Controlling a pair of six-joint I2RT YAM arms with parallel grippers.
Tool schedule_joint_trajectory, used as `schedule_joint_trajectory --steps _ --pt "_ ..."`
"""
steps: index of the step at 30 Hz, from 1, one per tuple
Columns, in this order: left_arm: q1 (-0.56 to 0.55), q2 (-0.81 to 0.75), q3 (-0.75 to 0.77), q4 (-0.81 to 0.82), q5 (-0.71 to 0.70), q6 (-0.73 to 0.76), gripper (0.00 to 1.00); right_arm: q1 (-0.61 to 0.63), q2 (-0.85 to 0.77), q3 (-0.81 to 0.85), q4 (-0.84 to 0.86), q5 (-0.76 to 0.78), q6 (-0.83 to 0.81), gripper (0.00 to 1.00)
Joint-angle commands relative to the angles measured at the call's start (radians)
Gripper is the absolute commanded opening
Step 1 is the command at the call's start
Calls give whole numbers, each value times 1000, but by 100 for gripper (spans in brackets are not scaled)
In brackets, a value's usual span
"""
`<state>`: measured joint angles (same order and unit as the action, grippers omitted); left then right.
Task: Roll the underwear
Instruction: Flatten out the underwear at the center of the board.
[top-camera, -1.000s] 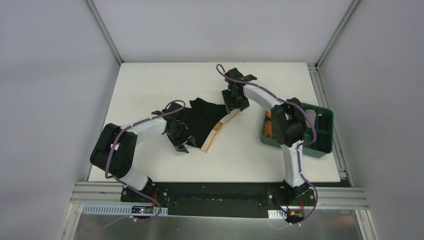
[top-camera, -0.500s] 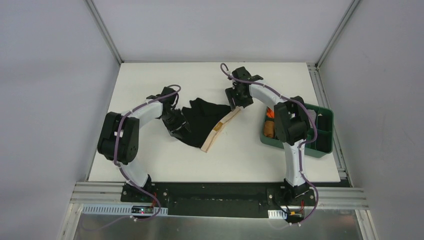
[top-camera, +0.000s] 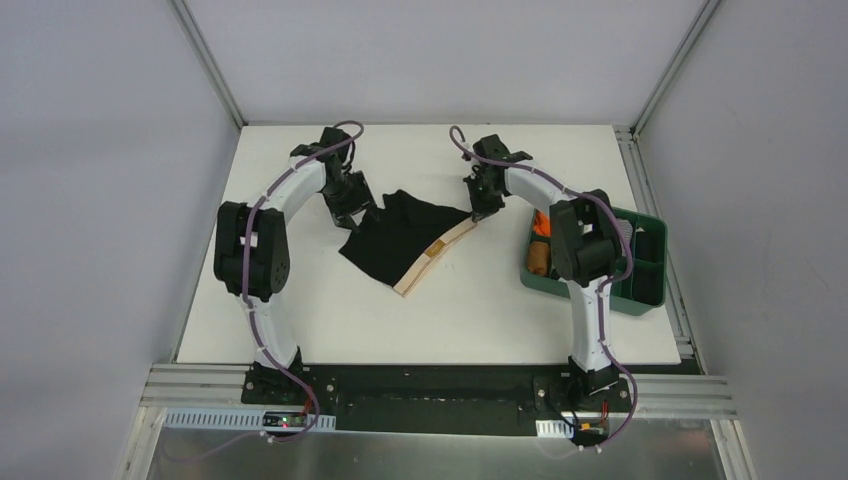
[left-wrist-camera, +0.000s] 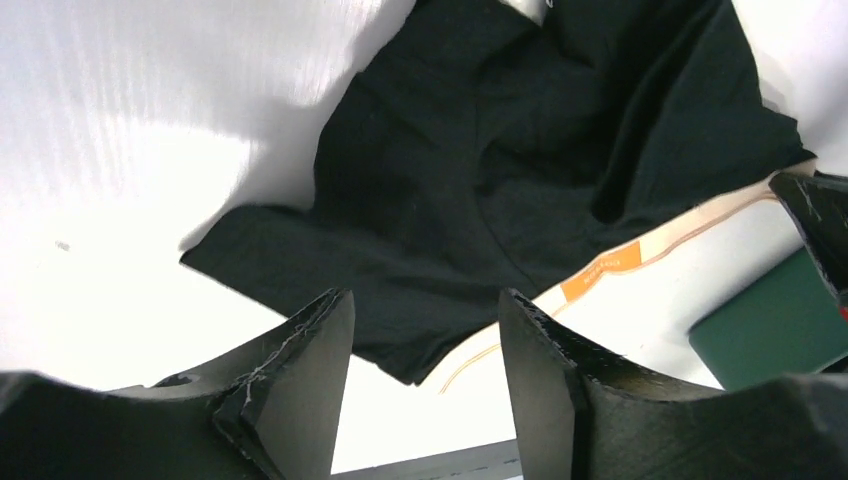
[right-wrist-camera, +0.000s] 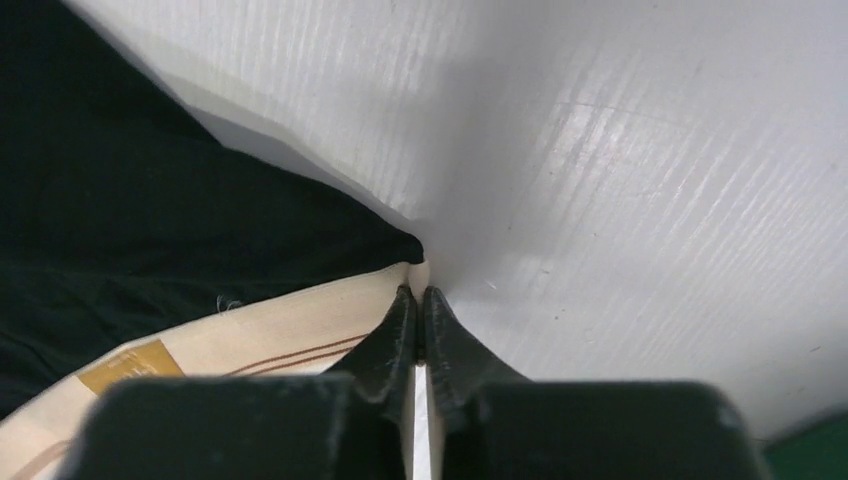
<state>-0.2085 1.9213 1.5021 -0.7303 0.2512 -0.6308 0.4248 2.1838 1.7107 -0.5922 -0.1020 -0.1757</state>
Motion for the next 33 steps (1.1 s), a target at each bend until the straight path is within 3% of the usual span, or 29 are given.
schedule_joint_trajectory --steps 1,6,9,16,19,22,25,28,33 --pt "-2 -151 12 -126 -49 52 59 -7 -35 -7 -2 -1 38 0" --pt "-3 -375 -171 -153 -49 -13 72 2 -98 -31 -127 -23 302 0" --pt "-9 -511 -315 -144 0 -98 74 41 -176 -157 -132 -17 497 0" --pt "-126 -724 -601 -100 45 -260 73 187 -481 -623 79 22 915 0" --pt "-129 -778 -709 -68 5 -286 70 247 -580 -781 204 34 1015 0" --pt "-124 -852 -791 -40 -132 -288 57 268 -650 -892 287 61 1060 24" --pt "-97 -864 -831 30 -134 -247 53 267 -708 -913 280 91 1052 32" --pt "-89 -806 -832 95 -157 -155 41 267 -758 -919 255 152 1029 33" --pt "-83 -653 -797 179 -82 -51 43 267 -827 -936 239 195 1009 52"
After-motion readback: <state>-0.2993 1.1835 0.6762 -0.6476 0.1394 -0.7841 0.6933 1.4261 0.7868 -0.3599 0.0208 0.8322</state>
